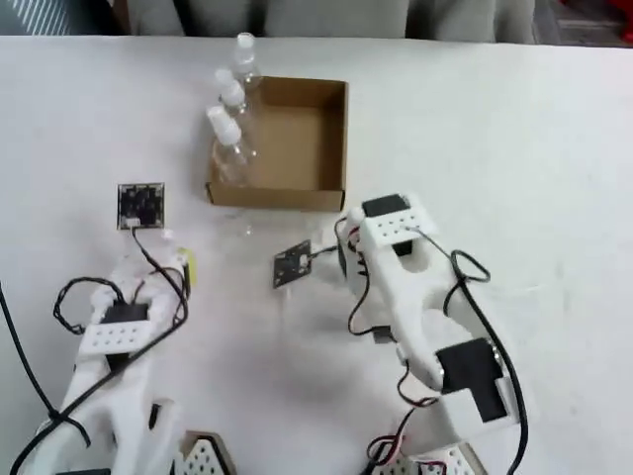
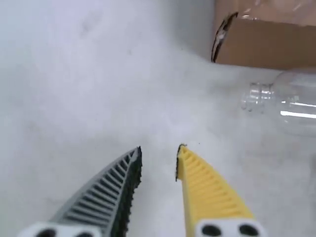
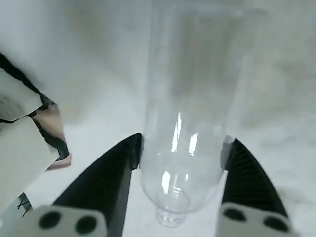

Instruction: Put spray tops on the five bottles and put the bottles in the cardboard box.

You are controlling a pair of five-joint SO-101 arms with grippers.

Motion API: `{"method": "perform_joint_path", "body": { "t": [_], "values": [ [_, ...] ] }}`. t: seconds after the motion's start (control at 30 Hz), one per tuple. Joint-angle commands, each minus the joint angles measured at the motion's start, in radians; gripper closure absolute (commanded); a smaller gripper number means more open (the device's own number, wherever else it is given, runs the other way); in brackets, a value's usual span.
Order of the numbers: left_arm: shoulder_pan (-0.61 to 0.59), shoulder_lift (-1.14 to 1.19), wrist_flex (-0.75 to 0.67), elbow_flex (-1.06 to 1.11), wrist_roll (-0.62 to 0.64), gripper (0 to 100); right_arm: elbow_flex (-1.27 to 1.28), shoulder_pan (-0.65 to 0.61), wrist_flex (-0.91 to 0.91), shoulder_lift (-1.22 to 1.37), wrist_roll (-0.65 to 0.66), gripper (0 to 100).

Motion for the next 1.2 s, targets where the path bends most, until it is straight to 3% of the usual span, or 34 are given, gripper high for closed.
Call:
{"method": "perform_joint_path", "body": {
  "t": [0.0,0.4,0.57,0.67,0.77,0.93,1.03,1.17],
  "values": [
    [0.002,-0.035,-0.025,-0.006,-0.006,87,-0.026,-0.008,-0.013,0.001,0.005,73.2],
    [0.002,-0.035,-0.025,-0.006,-0.006,87,-0.235,0.013,0.125,-0.002,-0.089,67.3],
    [0.002,-0.042,-0.02,-0.009,-0.008,87,-0.305,0.104,0.197,-0.081,-0.1,67.3],
    [0.004,-0.042,-0.017,-0.014,-0.029,87,-0.302,0.163,0.209,-0.168,-0.17,67.7],
    [0.004,-0.044,-0.015,-0.021,-0.04,87,-0.269,0.228,0.209,-0.26,-0.236,75.6],
    [-0.001,-0.044,-0.015,-0.025,-0.04,87,-0.184,0.332,0.197,-0.363,-0.356,98.8],
    [-0.002,-0.044,-0.015,-0.025,-0.064,87,-0.126,0.444,0.159,-0.398,-0.48,95.6],
    [-0.013,-0.044,-0.014,-0.048,-0.256,87,-0.071,0.668,-0.005,-0.42,-0.686,98.3]
  ]
}}
